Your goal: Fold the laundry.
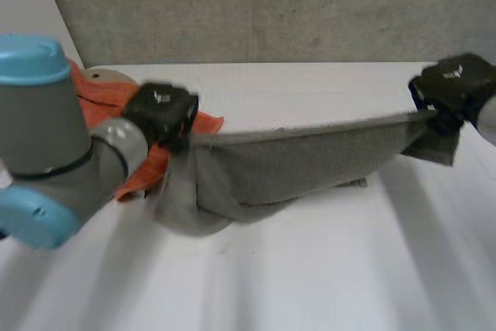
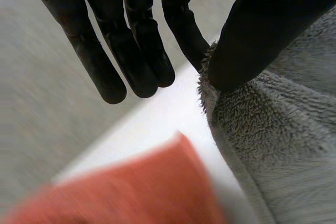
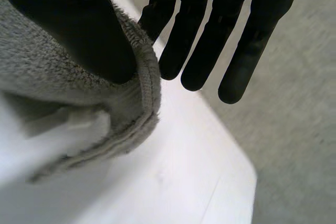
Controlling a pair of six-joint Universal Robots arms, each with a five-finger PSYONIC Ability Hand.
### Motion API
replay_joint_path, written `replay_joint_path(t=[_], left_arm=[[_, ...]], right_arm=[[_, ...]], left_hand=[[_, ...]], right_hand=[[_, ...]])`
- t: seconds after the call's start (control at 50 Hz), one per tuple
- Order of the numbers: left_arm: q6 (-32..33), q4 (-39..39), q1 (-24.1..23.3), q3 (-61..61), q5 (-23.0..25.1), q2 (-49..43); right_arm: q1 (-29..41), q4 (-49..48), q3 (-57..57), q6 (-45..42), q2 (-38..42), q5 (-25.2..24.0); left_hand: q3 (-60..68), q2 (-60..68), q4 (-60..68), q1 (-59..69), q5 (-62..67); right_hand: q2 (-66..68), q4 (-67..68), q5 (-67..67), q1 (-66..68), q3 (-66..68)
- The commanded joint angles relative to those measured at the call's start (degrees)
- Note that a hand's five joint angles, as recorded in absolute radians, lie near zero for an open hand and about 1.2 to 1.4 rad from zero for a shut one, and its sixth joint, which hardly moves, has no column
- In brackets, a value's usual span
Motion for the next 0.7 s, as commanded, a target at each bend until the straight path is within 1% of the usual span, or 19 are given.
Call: replay_joint_path(t=[0.02, 0.06, 0.08, 0.16, 0.22, 0.28, 0.3, 0.36, 0.38, 0.42, 0.44, 0.48, 0.52, 0.58, 0.6, 0.7], left_arm=[[1.05, 16.51, 0.47, 16.98, -3.15, -3.55], [1.4, 19.76, 0.38, 20.33, -3.32, -3.02], [1.41, 22.04, 0.29, 23.39, -3.59, -2.33], [1.93, 23.38, -0.41, 27.71, -5.34, 0.13], [1.76, 23.12, -0.93, 26.68, -5.52, 2.94], [2.11, 22.68, -1.46, 24.05, -5.61, 4.97], [2.28, 22.42, -1.64, 20.99, -5.87, 6.46], [2.37, 22.33, -1.82, 15.44, -6.31, 8.83], [2.46, 22.41, -1.9, 11.33, -6.92, 10.24], [2.37, 22.42, -1.99, 6.83, -7.63, 11.21], [2.46, 22.59, -2.17, 2.28, -8.33, 11.91], [2.46, 22.85, -2.6, -2.48, -8.95, 12.27], [2.55, 23.29, -3.13, -8.97, -9.65, 12.18], [2.99, 23.99, -3.4, -15.06, -10.27, 11.48], [3.25, 24.52, -3.57, -18.64, -10.62, 10.44], [3.25, 24.79, -4.19, -26.58, -11.76, 5.43]], right_arm=[[2.63, -21.99, -14.43, 8.01, 7.35, 6.42], [2.45, -28.14, -17.6, 10.12, 8.05, 8.35], [2.02, -34.0, -20.22, 12.13, 8.49, 9.67], [0.79, -43.45, -24.81, 16.71, 9.11, 10.82], [0.61, -43.56, -26.05, 18.3, 8.94, 9.78], [0.69, -42.77, -25.53, 19.54, 8.15, 7.49], [0.78, -41.89, -23.87, 19.97, 7.27, 6.44], [0.61, -41.1, -20.35, 20.33, 5.51, 5.29], [0.61, -40.66, -17.38, 20.33, 4.55, 4.59], [0.52, -40.13, -14.11, 20.24, 3.75, 3.97], [0.43, -39.78, -12.27, 20.07, 3.23, 3.62], [-0.01, -38.64, -5.77, 19.63, 1.91, 2.57], [-0.53, -37.67, 0.97, 18.58, 0.77, 0.82], [-1.15, -37.4, 8.11, 16.73, 0.15, -0.95], [-1.85, -37.49, 12.49, 15.16, 0.23, -2.17], [-3.52, -37.84, 23.33, 10.32, 1.99, -5.34]], left_hand=[[11.68, 11.36, 11.19, 13.22, 14.95], [11.68, 11.36, 11.19, 13.22, 14.95], [11.68, 11.36, 11.19, 13.22, 14.95], [11.68, 11.36, 11.19, 13.22, 14.95], [11.68, 11.36, 11.19, 13.22, 14.95], [11.68, 11.36, 11.19, 13.22, 14.95], [11.68, 11.36, 11.19, 13.22, 14.95], [11.68, 11.36, 11.19, 13.22, 14.95], [11.68, 11.36, 11.19, 13.22, 14.95], [11.68, 11.36, 11.19, 13.22, 14.95], [11.68, 11.36, 11.19, 13.22, 14.95], [11.68, 11.36, 11.19, 13.22, 14.95], [11.68, 11.36, 11.19, 13.22, 14.95], [11.68, 11.36, 11.19, 13.22, 14.95], [11.68, 11.36, 11.19, 13.22, 14.95], [11.68, 11.36, 11.19, 13.22, 14.95]], right_hand=[[12.55, 11.58, 13.21, 15.06, 11.98], [12.55, 11.58, 13.21, 15.06, 11.98], [12.55, 11.58, 13.21, 15.06, 11.98], [12.55, 11.58, 13.21, 15.06, 11.98], [12.55, 11.58, 13.21, 15.06, 11.98], [12.55, 11.58, 13.21, 15.06, 11.98], [12.55, 11.58, 13.21, 15.06, 11.98], [12.55, 11.58, 13.21, 15.06, 11.98], [12.55, 11.58, 13.21, 15.06, 11.98], [12.55, 11.58, 13.21, 15.06, 11.98], [12.55, 11.58, 13.21, 15.06, 11.98], [12.55, 11.58, 13.21, 15.06, 11.98], [12.55, 11.58, 13.21, 15.06, 11.98], [12.55, 11.58, 13.21, 15.06, 11.98], [12.55, 11.58, 13.21, 15.06, 11.98], [12.55, 11.58, 13.21, 15.06, 11.98]])
